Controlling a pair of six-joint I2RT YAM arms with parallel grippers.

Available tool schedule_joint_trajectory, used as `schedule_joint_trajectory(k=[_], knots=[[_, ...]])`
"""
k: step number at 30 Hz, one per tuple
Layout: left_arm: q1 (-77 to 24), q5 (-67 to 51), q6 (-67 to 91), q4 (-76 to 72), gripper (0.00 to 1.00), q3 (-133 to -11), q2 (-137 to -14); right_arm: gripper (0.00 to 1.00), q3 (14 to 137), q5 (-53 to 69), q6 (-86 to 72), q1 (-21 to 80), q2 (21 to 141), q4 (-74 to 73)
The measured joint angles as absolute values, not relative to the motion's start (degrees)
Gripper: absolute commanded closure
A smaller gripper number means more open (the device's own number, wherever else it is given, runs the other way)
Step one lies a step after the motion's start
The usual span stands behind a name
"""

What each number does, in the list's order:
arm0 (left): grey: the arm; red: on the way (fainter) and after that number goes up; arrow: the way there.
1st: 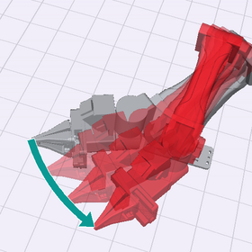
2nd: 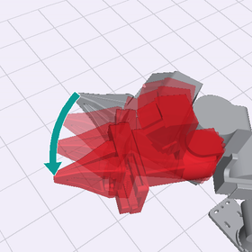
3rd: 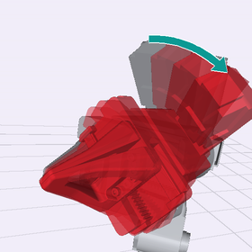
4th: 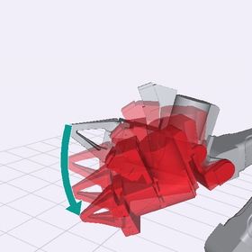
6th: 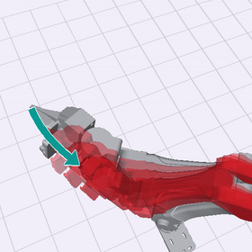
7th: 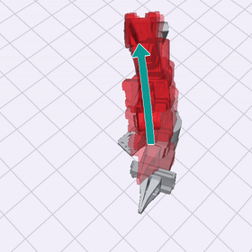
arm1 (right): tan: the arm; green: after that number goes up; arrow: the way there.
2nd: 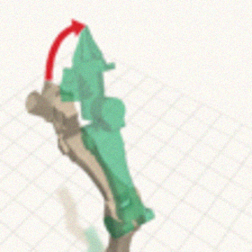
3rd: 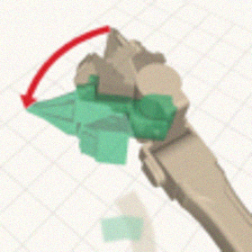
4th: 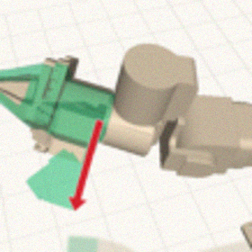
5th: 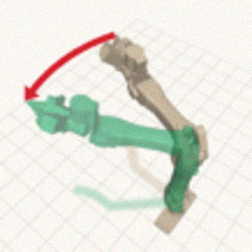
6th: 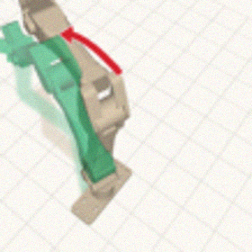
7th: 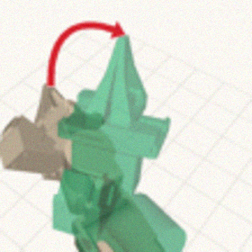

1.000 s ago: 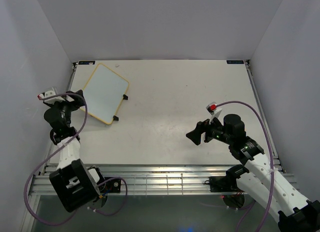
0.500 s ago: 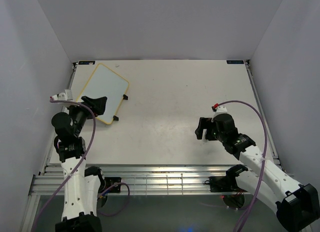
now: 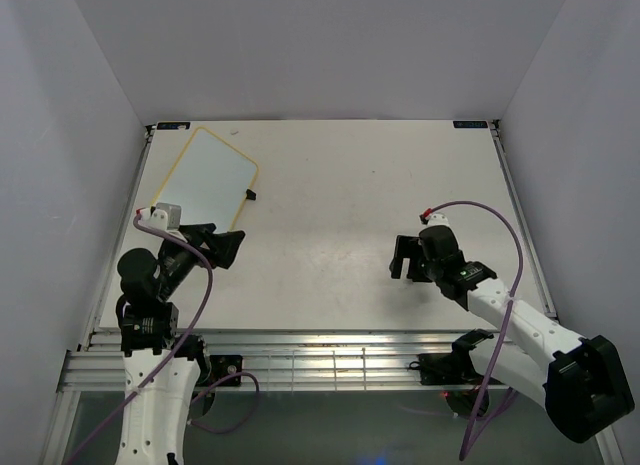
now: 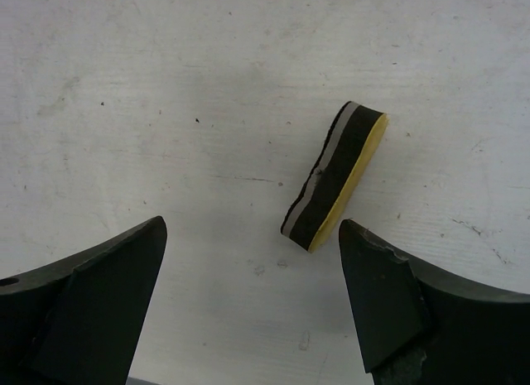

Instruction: Erase the whiteboard

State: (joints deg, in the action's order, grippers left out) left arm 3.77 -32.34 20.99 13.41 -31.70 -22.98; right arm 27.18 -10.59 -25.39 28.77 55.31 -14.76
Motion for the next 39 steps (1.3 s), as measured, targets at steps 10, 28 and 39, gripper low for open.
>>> schedule_joint_trajectory(k=[10,28,39], knots=[[3.6,-33.9,20.5,13.4,0.02,-31.3,-21.1,0.13,27.2,-2.5,-24.4,28.8,57.6,-8.8],[-1.8,-7.0,18.2,28.6,0.02,-41.0,-19.7,0.10,38.3,-7.7,-18.5,28.8,40.6,-27.8],[-5.2,2.2,14.6,41.5,0.02,-53.5,-20.8,0.04,57.9,-16.6,-17.2,28.8,33.1,-46.8]])
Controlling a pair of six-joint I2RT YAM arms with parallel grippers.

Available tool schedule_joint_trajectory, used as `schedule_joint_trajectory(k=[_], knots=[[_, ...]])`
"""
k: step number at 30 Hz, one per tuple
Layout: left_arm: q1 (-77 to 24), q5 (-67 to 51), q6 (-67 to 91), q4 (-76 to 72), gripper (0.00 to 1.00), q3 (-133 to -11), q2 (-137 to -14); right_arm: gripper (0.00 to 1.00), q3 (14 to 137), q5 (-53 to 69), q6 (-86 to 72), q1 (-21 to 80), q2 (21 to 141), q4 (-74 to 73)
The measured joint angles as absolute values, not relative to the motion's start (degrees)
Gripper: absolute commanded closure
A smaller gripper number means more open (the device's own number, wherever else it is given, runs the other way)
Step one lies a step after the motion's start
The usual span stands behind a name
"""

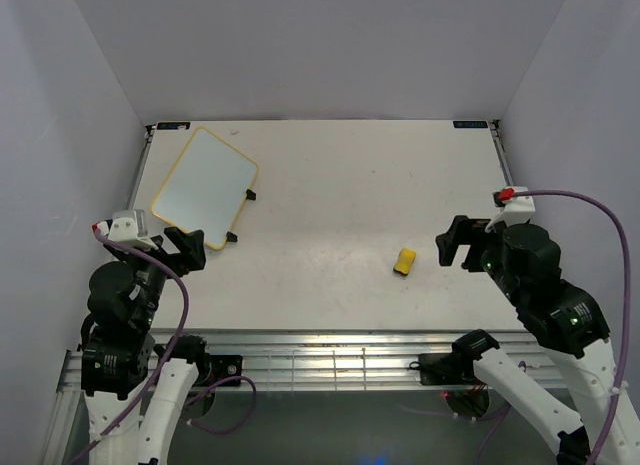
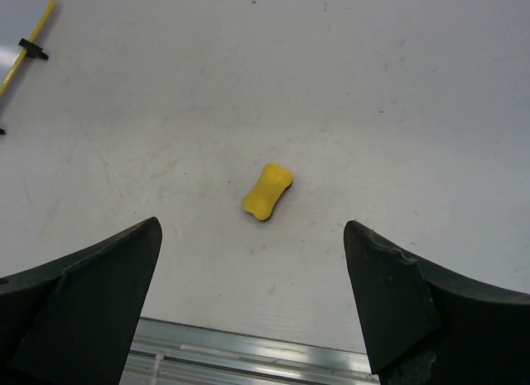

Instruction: Erase the whiteboard

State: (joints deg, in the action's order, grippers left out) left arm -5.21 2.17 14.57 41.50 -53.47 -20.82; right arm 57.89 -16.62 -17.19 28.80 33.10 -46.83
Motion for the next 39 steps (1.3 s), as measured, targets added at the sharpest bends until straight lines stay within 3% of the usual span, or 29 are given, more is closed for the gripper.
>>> schedule_joint_trajectory(k=[3,7,39], knots=[[-6.0,4.4,14.5,45.0,0.02,-54.9,-21.3,0.10,64.2,-20.3,-16.3,28.8,32.6,-52.1],[-6.5,7.9,14.7,46.6,0.02,-55.4,-21.3,0.10,69.6,-24.3,-15.7,28.8,30.1,-56.1],[-7.0,13.0,14.9,47.9,0.02,-55.4,-19.4,0.10,65.5,-29.8,-10.7,28.8,21.1,-61.3]])
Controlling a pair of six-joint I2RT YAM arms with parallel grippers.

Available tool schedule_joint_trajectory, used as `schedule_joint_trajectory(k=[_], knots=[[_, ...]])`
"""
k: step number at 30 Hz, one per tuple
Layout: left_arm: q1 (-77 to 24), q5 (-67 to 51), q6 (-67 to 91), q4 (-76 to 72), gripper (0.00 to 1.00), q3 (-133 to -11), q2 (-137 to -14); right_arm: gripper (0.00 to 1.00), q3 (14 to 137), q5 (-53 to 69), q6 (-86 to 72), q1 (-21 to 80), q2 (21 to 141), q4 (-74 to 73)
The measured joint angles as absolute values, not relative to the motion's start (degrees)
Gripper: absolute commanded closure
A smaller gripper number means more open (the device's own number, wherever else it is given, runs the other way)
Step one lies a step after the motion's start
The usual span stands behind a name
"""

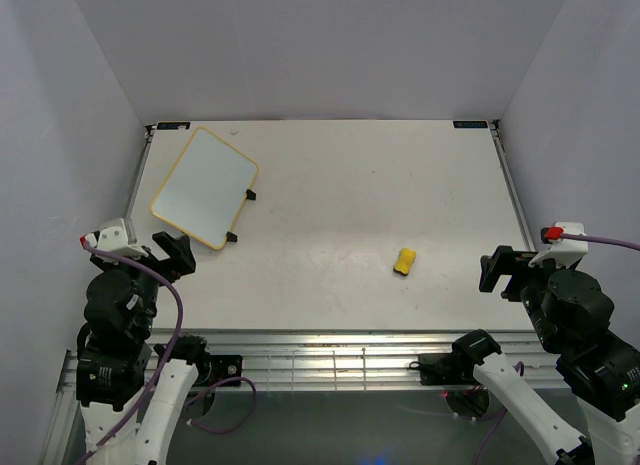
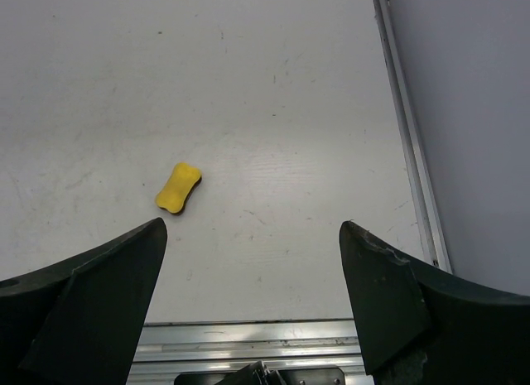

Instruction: Erase the whiteboard

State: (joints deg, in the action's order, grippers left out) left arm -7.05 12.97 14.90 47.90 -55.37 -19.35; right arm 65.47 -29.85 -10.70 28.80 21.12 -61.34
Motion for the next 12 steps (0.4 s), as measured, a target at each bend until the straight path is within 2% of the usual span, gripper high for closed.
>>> schedule_joint_trajectory(k=[12], knots=[[-7.0,11.3,16.1,47.7,0.02,-54.9,-18.4,0.10,65.5,-28.7,-10.0,28.8,21.1,-61.2]])
